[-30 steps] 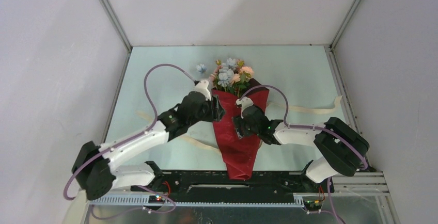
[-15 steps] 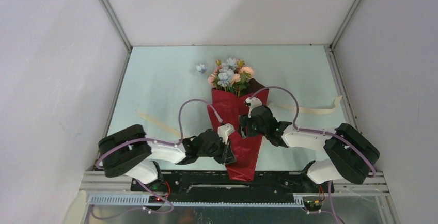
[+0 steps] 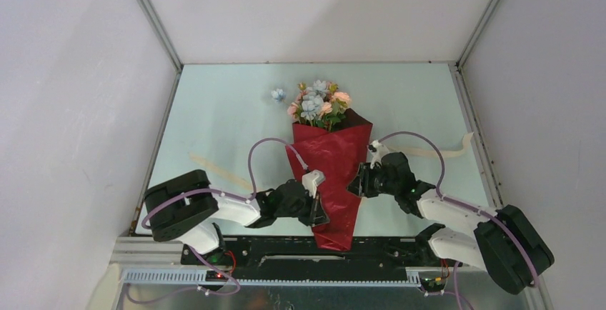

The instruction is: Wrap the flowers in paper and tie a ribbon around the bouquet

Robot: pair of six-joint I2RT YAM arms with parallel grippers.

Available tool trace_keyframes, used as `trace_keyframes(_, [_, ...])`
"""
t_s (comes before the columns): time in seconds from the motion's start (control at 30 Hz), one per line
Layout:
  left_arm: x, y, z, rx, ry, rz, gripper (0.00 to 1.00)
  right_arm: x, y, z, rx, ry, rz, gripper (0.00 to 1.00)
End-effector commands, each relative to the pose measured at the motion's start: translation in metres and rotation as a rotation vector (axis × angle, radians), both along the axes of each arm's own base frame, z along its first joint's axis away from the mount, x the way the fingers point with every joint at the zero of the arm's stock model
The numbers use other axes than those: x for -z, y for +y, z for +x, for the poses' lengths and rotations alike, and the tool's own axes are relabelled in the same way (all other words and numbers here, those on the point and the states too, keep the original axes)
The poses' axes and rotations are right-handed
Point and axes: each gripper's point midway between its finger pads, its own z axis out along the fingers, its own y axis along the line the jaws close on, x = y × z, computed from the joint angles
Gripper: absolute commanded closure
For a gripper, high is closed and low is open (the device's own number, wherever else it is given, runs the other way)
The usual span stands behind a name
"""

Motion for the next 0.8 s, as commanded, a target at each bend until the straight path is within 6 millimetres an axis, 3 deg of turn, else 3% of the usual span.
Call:
trace_keyframes(0.0, [0.048, 0.036, -0.004, -0.041, 0.043, 0.210, 1.00, 0.013, -0.011, 0.009, 0.073, 0.070, 0.000, 0.64])
trace_keyframes(0.17, [0.055, 0.042, -0.006, -0.053, 0.052, 0.234, 1.00, 0.035, -0.037, 0.059, 0.233, 0.125, -0.118, 0.66])
trace_keyframes(0.3, [0.062, 0.049, -0.004, -0.081, 0.054, 0.265, 1.00, 0.039, -0.048, 0.105, 0.322, 0.169, -0.113, 0.68])
trace_keyframes(0.4, [0.066, 0.054, -0.005, -0.100, 0.067, 0.276, 1.00, 0.046, -0.062, 0.126, 0.372, 0.218, -0.168, 0.69])
trace_keyframes(0.6, [0.073, 0.061, -0.008, -0.125, 0.090, 0.293, 1.00, 0.043, -0.081, 0.179, 0.402, 0.293, -0.102, 0.69])
trace_keyframes(0.63, [0.073, 0.061, -0.008, -0.131, 0.091, 0.292, 1.00, 0.033, -0.079, 0.193, 0.393, 0.282, -0.079, 0.69])
trace_keyframes(0.67, [0.073, 0.062, -0.008, -0.137, 0.096, 0.290, 1.00, 0.041, -0.084, 0.198, 0.402, 0.309, -0.074, 0.69])
trace_keyframes(0.77, [0.072, 0.063, -0.004, -0.161, 0.090, 0.297, 1.00, 0.027, -0.083, 0.234, 0.395, 0.286, -0.010, 0.69])
